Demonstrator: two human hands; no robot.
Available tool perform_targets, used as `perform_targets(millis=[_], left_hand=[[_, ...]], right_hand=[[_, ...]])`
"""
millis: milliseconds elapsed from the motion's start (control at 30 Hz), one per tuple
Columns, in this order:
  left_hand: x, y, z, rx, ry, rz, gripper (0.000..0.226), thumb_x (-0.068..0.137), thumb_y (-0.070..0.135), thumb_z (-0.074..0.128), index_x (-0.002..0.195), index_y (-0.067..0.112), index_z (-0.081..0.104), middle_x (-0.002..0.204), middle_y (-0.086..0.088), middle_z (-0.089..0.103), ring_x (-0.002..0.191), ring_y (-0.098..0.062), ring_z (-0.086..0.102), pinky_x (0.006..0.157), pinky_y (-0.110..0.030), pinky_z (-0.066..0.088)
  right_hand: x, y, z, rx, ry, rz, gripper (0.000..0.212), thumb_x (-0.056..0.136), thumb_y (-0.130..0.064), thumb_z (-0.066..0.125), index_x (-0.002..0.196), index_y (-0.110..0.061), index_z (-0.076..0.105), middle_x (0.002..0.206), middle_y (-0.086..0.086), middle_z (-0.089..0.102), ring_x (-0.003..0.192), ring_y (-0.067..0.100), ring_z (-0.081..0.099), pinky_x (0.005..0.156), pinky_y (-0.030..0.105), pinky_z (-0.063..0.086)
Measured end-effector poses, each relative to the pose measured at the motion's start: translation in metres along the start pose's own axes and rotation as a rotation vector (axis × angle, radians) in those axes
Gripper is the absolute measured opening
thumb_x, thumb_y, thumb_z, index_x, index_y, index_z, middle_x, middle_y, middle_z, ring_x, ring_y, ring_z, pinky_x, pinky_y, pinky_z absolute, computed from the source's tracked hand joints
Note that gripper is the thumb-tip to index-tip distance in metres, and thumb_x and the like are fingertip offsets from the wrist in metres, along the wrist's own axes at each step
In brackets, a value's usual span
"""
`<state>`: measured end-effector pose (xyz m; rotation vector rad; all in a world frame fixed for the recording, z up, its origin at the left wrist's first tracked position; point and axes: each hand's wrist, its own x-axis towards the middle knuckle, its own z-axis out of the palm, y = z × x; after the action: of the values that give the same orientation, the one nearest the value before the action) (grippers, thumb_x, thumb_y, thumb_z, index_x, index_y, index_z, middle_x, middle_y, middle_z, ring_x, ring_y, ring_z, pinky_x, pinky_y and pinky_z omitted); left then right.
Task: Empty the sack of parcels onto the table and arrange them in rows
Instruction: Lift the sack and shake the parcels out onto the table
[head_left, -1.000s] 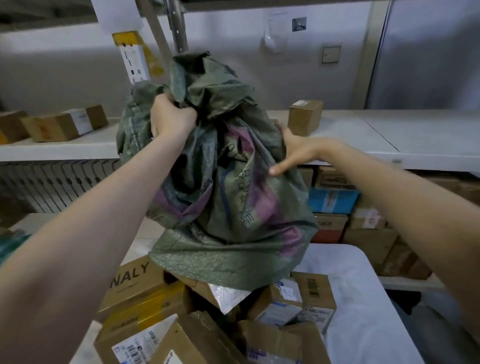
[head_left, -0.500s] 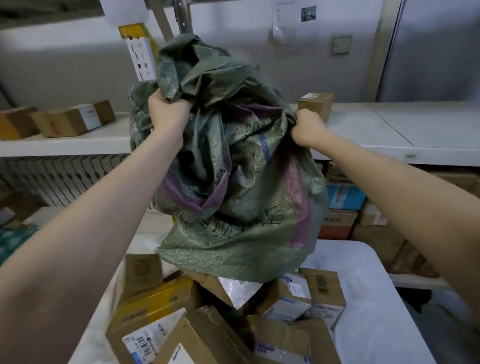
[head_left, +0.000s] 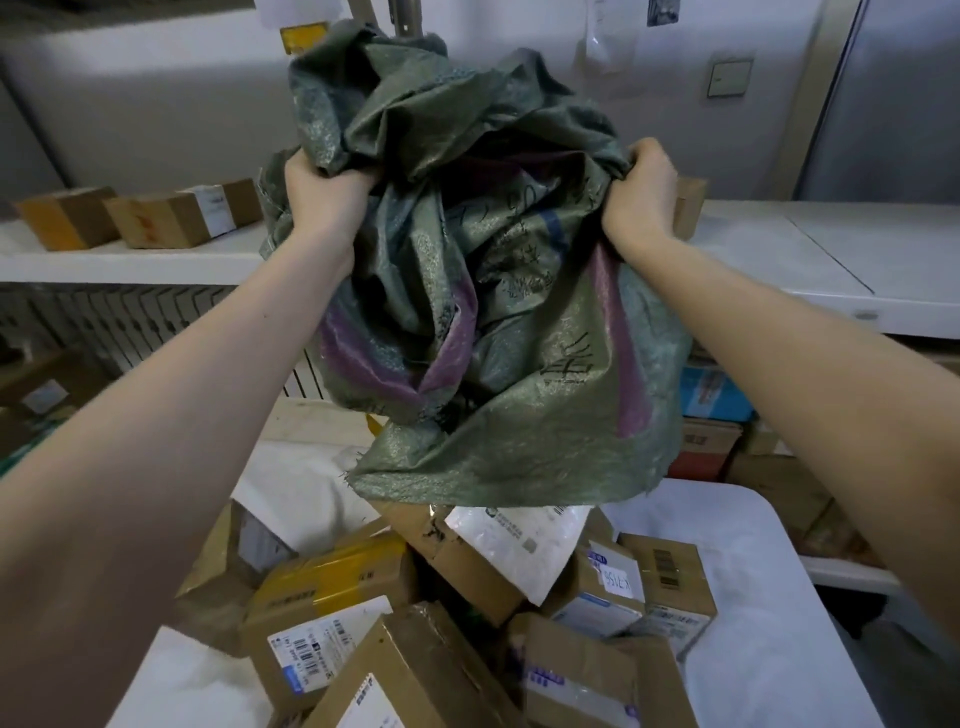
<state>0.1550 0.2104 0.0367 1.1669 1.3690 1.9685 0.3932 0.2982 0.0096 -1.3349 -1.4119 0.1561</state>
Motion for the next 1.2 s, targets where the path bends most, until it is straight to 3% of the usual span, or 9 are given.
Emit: perform_targets(millis=[167, 467, 600, 700, 800, 933, 1067, 1133, 1200], left_hand=[[0.001, -0.004, -0.006, -0.017, 0.066, 0.012, 0.032, 0.085, 0.008, 0.069, 0.092, 0.023, 0.042, 0.087, 0.012, 0.051, 0.092, -0.011, 0.055, 0.091, -0.028, 0.05], [0.011, 0.024, 0.001, -0.01, 0.087, 0.175, 0.029, 0.092, 0.01, 0.057, 0.106, 0.025, 0.037, 0.098, 0.013, 0.05, 0.092, 0.001, 0.052, 0.086, -0.014, 0.048], [-0.003, 0.002, 0.01, 0.01, 0.057, 0.161, 0.029, 0.087, 0.013, 0.065, 0.103, 0.024, 0.043, 0.099, 0.01, 0.055, 0.102, -0.008, 0.056, 0.088, -0.015, 0.047], [-0.008, -0.023, 0.01, 0.028, 0.019, 0.099, 0.026, 0.083, 0.012, 0.07, 0.095, 0.026, 0.052, 0.092, 0.013, 0.059, 0.098, -0.01, 0.059, 0.088, -0.022, 0.051], [-0.005, -0.018, 0.013, 0.021, 0.023, 0.047, 0.029, 0.086, 0.013, 0.068, 0.09, 0.03, 0.045, 0.089, 0.014, 0.054, 0.094, -0.009, 0.057, 0.088, -0.024, 0.05], [0.006, 0.007, 0.018, -0.03, 0.037, 0.061, 0.028, 0.089, 0.014, 0.063, 0.087, 0.031, 0.041, 0.09, 0.012, 0.053, 0.094, -0.01, 0.057, 0.092, -0.029, 0.051], [0.019, 0.027, 0.017, -0.053, -0.009, 0.089, 0.028, 0.091, 0.02, 0.061, 0.106, 0.029, 0.038, 0.104, 0.008, 0.054, 0.101, -0.011, 0.058, 0.095, -0.035, 0.053], [0.017, 0.031, 0.019, -0.061, -0.02, 0.13, 0.036, 0.092, 0.018, 0.059, 0.116, 0.028, 0.033, 0.111, 0.005, 0.053, 0.106, -0.012, 0.056, 0.098, -0.036, 0.051], [0.012, 0.032, 0.021, -0.07, -0.014, 0.184, 0.039, 0.092, 0.018, 0.058, 0.12, 0.026, 0.031, 0.113, 0.005, 0.051, 0.108, -0.011, 0.054, 0.1, -0.036, 0.05]], right_hand=[[-0.004, -0.016, 0.003, 0.019, -0.02, -0.024, 0.017, 0.091, -0.002, 0.039, 0.101, -0.01, 0.05, 0.096, 0.001, 0.048, 0.087, 0.019, 0.042, 0.067, 0.027, 0.029], [0.011, -0.031, -0.001, 0.241, 0.082, -0.074, 0.012, 0.09, 0.001, 0.04, 0.091, -0.011, 0.04, 0.078, -0.01, 0.042, 0.082, 0.013, 0.043, 0.057, 0.018, 0.029], [0.01, -0.002, 0.001, 0.171, -0.091, -0.008, 0.007, 0.09, -0.008, 0.046, 0.094, -0.01, 0.051, 0.088, 0.001, 0.058, 0.088, 0.015, 0.052, 0.071, 0.025, 0.042], [0.001, 0.025, -0.004, 0.014, -0.258, -0.025, 0.028, 0.084, -0.003, 0.047, 0.11, -0.003, 0.057, 0.107, 0.014, 0.062, 0.101, 0.021, 0.056, 0.08, 0.028, 0.042], [0.004, 0.028, -0.01, -0.031, -0.497, -0.015, 0.049, 0.08, -0.008, 0.059, 0.128, -0.008, 0.047, 0.119, 0.01, 0.056, 0.111, 0.024, 0.054, 0.089, 0.029, 0.043], [0.016, 0.011, -0.023, -0.073, -0.801, -0.061, 0.107, 0.046, -0.041, 0.092, 0.137, -0.016, 0.041, 0.133, 0.0, 0.054, 0.123, 0.019, 0.051, 0.105, 0.038, 0.042], [0.022, 0.004, -0.024, -0.214, -0.452, -0.143, 0.02, 0.08, -0.025, 0.071, 0.086, -0.011, 0.058, 0.096, 0.009, 0.062, 0.101, 0.026, 0.06, 0.08, 0.032, 0.046], [0.024, 0.003, -0.018, -0.062, -0.342, -0.127, 0.009, 0.085, -0.02, 0.06, 0.077, -0.017, 0.057, 0.095, 0.009, 0.063, 0.101, 0.02, 0.058, 0.081, 0.03, 0.044], [0.026, -0.001, -0.014, 0.087, -0.307, -0.122, 0.015, 0.086, -0.018, 0.058, 0.098, -0.014, 0.066, 0.105, 0.007, 0.066, 0.103, 0.014, 0.058, 0.09, 0.03, 0.047]])
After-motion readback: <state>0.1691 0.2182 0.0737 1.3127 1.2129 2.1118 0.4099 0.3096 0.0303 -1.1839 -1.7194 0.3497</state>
